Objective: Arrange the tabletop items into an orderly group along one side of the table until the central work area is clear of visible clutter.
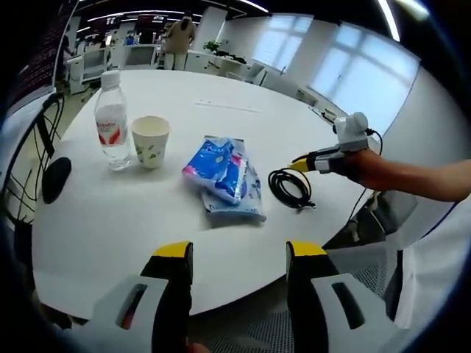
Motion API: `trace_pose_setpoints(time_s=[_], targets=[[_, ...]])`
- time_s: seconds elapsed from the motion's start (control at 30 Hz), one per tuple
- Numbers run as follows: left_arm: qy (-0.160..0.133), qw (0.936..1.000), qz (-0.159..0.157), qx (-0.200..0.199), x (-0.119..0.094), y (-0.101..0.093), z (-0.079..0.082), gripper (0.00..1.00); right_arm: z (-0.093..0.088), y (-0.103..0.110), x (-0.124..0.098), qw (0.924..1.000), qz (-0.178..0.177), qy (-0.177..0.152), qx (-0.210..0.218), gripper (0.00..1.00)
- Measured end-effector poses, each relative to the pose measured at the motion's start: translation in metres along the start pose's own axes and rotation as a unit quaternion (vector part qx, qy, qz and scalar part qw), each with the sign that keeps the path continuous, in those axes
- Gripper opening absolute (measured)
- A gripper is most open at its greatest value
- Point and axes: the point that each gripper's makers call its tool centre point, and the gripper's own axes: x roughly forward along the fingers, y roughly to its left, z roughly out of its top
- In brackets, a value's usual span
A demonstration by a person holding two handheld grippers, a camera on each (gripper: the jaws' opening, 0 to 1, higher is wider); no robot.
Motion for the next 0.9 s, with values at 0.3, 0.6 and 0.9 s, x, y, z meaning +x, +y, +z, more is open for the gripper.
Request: trace_pose_setpoints(time_s=[0.3, 0.6, 0.9], targets=[[-0.001, 1.0, 0.004, -0.004, -0.001, 0.002, -0.003, 0.5, 0.021, 0.023, 0.022, 0.9992, 0.038, -0.005, -0.01, 0.13], [-0.004, 0.9999, 0.009, -0.01, -0.002, 0.005, -0.001, 0.49, 0.044, 0.046, 0.051, 0.9969, 0.078, -0.011, 0.004, 0.13], [-0.007, 0.9998, 0.014, -0.011, -0.004, 0.007, 0.0, 0.49, 0.06, 0.059, 0.069, 0.9956, 0.093, -0.011, 0.013, 0.11]])
